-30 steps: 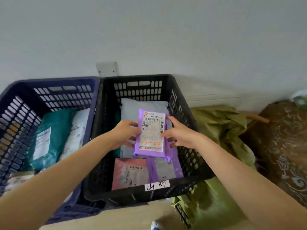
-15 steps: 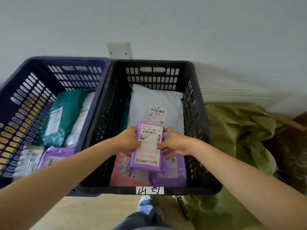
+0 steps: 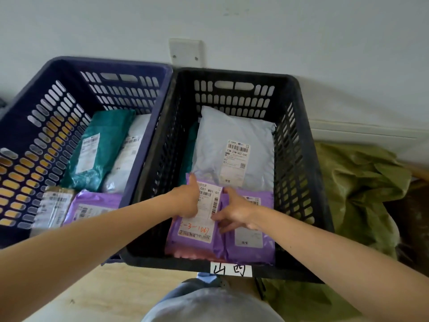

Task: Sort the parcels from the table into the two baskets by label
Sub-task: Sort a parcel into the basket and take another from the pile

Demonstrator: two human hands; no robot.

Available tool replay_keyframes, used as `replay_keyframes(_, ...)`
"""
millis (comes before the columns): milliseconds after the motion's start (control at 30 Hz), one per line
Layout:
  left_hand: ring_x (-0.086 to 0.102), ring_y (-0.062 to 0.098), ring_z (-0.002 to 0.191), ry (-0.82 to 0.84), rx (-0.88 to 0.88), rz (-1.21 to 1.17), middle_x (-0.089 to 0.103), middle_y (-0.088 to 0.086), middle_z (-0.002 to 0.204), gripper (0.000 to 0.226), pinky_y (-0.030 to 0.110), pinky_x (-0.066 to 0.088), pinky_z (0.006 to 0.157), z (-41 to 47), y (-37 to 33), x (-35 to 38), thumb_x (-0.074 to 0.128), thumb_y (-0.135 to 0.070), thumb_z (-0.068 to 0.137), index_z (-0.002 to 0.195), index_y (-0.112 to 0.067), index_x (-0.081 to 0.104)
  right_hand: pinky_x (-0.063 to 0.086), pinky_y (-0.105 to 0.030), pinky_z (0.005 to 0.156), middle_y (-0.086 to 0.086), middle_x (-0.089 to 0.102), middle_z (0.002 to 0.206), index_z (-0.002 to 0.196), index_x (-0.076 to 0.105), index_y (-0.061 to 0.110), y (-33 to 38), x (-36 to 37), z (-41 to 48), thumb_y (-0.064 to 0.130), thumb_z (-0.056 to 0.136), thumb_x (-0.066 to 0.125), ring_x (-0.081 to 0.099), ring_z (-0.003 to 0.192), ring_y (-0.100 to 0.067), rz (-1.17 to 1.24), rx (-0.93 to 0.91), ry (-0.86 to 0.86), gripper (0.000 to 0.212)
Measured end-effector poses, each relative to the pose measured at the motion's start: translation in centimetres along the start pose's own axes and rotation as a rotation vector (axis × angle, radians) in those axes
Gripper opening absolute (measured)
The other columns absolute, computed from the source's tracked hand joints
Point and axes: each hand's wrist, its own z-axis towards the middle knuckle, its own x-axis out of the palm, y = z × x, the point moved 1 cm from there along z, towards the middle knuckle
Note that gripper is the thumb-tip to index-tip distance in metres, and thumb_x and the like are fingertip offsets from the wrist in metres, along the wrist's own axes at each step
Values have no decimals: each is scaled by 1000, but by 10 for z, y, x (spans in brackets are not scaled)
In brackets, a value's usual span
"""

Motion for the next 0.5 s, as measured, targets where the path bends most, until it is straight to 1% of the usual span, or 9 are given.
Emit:
replay_keyframes(33,62,31,99,-16,14,46,55,23,124,99,33,51,75,0,2,4,54,-2,91,146,-3,-29,58,-50,78,-11,66,105,145,20,23,0,3,2,-11,85,62,67,71,-23,-8,-8,0,80)
replay_keyframes(67,60,33,105,-23,23,75,50,26,129,99,34,49,79,0,4,8,53,-1,90,146,-3,-29,58,-51,79,-13,65,113,147,17,27,0,4,4,-11,84,63,68,77,-26,-17,-18,-2,86)
replay_keyframes(133,54,36,116,-3,17,95,33,30,143,101,35,47,85,0,7,13,54,0,90,145,-6,-30,58,-50,79,-15,61,125,151,6,38,1,5,9,-11,83,65,69,92,-33,-40,-32,2,102)
replay_keyframes(200,48,38,124,35,5,91,19,33,151,99,35,45,90,-1,10,13,54,-3,92,145,-6,-29,59,-50,78,-16,61,125,151,4,45,3,5,13,-9,83,67,70,93,-34,-77,-35,29,108)
replay_keyframes(233,46,39,127,49,-3,90,13,34,152,97,36,44,93,-1,11,13,54,-4,93,146,-4,-28,59,-50,77,-17,63,122,150,8,46,3,5,15,-8,83,68,71,89,-33,-99,-30,43,105)
replay_keyframes(300,41,43,131,76,-23,101,-3,36,154,95,37,42,98,-4,12,14,54,-6,94,147,-3,-25,60,-49,73,-17,66,113,150,16,40,4,7,18,-7,84,67,71,76,-29,-136,-13,71,95)
replay_keyframes(367,41,42,131,93,-37,119,-22,33,152,94,37,43,98,-6,12,17,53,-4,94,148,-4,-23,60,-46,68,-13,68,102,147,21,33,4,9,20,-6,86,65,68,64,-23,-146,-4,101,85)
replay_keyframes(433,48,41,126,92,-38,149,-34,29,148,94,37,46,95,-8,11,20,53,-2,93,149,-6,-22,60,-45,68,-10,67,102,146,22,29,4,11,23,-5,86,66,68,65,-23,-149,-8,112,82)
replay_keyframes(500,51,40,123,87,-29,199,-34,27,150,91,37,47,91,-9,11,22,52,0,92,151,-8,-18,60,-48,73,-12,66,106,145,23,27,3,13,26,-3,85,69,69,70,-26,-171,-34,88,81)
